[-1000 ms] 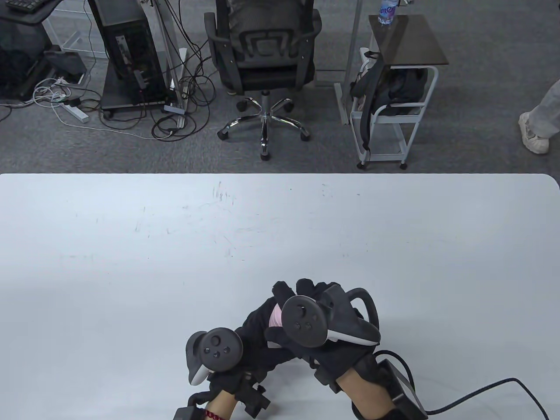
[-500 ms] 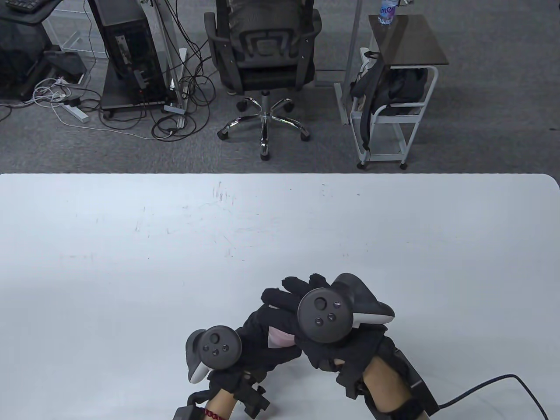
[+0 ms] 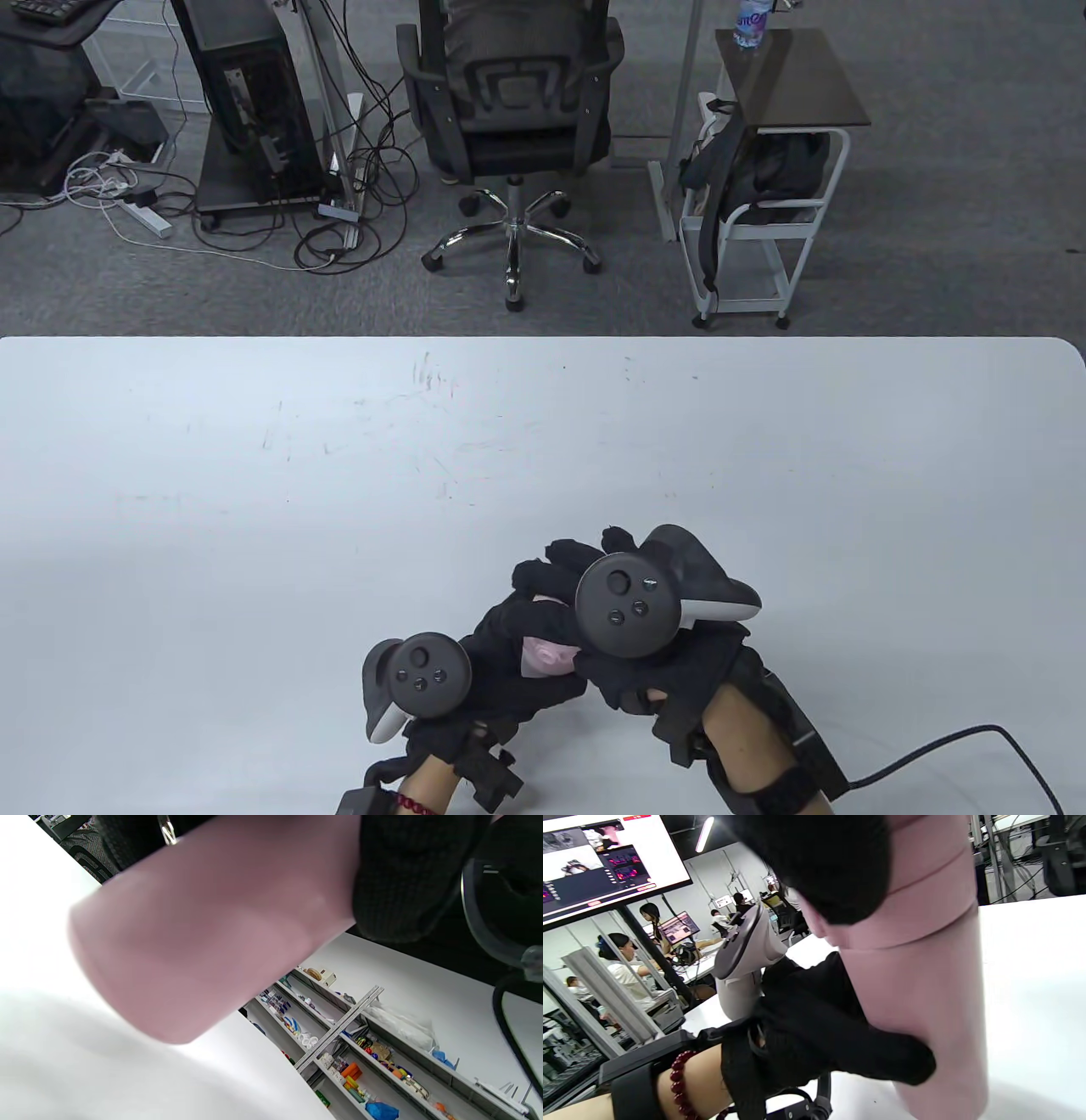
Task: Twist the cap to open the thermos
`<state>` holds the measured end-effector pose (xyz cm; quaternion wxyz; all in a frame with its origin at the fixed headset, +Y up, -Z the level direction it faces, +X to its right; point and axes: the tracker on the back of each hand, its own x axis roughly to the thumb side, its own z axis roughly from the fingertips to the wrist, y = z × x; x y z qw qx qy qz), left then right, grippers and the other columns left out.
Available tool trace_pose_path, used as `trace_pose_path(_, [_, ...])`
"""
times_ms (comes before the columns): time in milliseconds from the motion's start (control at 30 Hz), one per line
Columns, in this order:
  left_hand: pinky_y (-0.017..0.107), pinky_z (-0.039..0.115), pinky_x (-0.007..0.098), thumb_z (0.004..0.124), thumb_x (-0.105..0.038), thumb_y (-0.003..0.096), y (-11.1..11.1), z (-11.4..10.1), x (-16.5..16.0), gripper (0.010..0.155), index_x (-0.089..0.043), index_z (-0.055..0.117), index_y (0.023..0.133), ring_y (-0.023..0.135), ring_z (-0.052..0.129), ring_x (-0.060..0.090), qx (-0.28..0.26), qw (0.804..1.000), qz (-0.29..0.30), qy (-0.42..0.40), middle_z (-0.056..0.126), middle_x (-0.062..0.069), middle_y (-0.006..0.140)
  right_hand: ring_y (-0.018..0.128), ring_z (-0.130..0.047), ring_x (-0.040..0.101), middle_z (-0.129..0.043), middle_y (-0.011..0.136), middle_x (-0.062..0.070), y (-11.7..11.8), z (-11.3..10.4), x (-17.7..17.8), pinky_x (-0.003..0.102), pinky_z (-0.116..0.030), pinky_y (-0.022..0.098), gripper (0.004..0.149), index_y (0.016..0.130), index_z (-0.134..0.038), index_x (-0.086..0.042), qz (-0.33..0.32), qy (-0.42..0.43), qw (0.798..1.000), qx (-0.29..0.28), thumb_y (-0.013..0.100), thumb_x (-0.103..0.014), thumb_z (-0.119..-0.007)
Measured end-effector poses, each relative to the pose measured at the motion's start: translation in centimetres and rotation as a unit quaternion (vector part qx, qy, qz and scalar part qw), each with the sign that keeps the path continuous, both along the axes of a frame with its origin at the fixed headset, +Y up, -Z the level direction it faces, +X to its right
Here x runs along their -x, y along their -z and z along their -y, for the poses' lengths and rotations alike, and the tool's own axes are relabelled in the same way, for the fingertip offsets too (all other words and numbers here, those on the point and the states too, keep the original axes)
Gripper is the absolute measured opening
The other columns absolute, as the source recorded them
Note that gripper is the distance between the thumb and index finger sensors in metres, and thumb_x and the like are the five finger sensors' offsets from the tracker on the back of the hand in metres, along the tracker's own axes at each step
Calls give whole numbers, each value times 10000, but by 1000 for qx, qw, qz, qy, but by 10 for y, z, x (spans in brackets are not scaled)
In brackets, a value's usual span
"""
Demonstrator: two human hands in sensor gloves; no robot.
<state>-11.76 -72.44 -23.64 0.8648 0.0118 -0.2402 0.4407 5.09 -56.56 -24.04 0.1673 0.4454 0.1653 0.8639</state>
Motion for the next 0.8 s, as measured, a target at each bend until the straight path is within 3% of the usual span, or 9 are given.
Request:
trace_pose_path(133, [692, 720, 558, 923, -490, 356, 0, 1, 3, 926, -181, 393, 1050, 979, 665, 361, 4, 1000, -16, -7, 513, 92, 1125, 1000, -190, 517, -334, 1177, 70, 2, -1, -3, 762, -98, 593, 758, 1093, -472, -172, 20, -1, 1000, -8, 427, 60, -749])
trace_pose_path(233, [692, 719, 559, 921, -490, 359, 0, 2, 3, 928, -175, 389, 1050, 977, 667, 363, 10, 1000, -17, -16, 511, 98, 1124, 979, -182, 555, -218, 1174, 131, 3, -5, -9, 769, -109, 597, 746, 1110, -377, -131, 49, 19, 998, -18, 463, 12, -720])
trace_pose_path(333, [694, 715, 559, 919, -489, 362, 1, 1, 2, 926, -175, 385, 1051, 979, 662, 364, 12, 1000, -21, -16, 506, 97, 1125, 935, -404, 584, -302, 1124, 284, 2, -7, -14, 798, -241, 605, 665, 1100, -429, -61, 113, 15, 993, -41, 496, -54, -710])
trace_pose_path(433, [688, 719, 560, 918, -489, 362, 1, 3, 4, 926, -167, 388, 1049, 972, 667, 370, 15, 999, -27, -22, 510, 105, 1120, 896, -513, 571, -358, 1091, 333, 1, -7, -13, 807, -318, 606, 630, 1100, -450, -54, 146, -7, 988, -51, 526, -116, -702])
trace_pose_path(567, [689, 719, 557, 916, -490, 364, 1, 2, 4, 926, -170, 382, 1050, 975, 662, 367, 11, 999, -27, -16, 505, 101, 1122, 764, -737, 515, -556, 1001, 371, -3, -11, -11, 793, -490, 576, 571, 1084, -530, -41, 168, 16, 982, -89, 539, -145, -664])
trace_pose_path(633, [686, 719, 560, 919, -488, 362, 0, 3, 3, 926, -168, 387, 1049, 972, 666, 371, 8, 1000, -27, -9, 510, 104, 1120, 686, -798, 505, -639, 952, 383, -5, -13, -11, 787, -540, 553, 588, 1089, -540, -35, 188, 29, 974, -120, 566, -284, -644])
trace_pose_path(700, [687, 717, 561, 920, -486, 361, -2, 1, -1, 926, -169, 387, 1049, 974, 663, 370, -4, 1000, -19, 11, 509, 103, 1120, 597, -847, 495, -705, 890, 405, -6, -8, -7, 783, -593, 518, 749, 1097, -521, 3, 214, 7, 970, -117, 547, -492, -639])
trace_pose_path(800, [684, 723, 560, 925, -487, 345, -4, -1, -5, 935, -165, 397, 1047, 969, 672, 373, -21, 999, -9, 28, 519, 106, 1117, 549, -887, 397, -787, 829, 317, -2, 4, 2, 741, -646, 516, 796, 1058, -581, 7, 210, -85, 970, -88, 518, -572, -664])
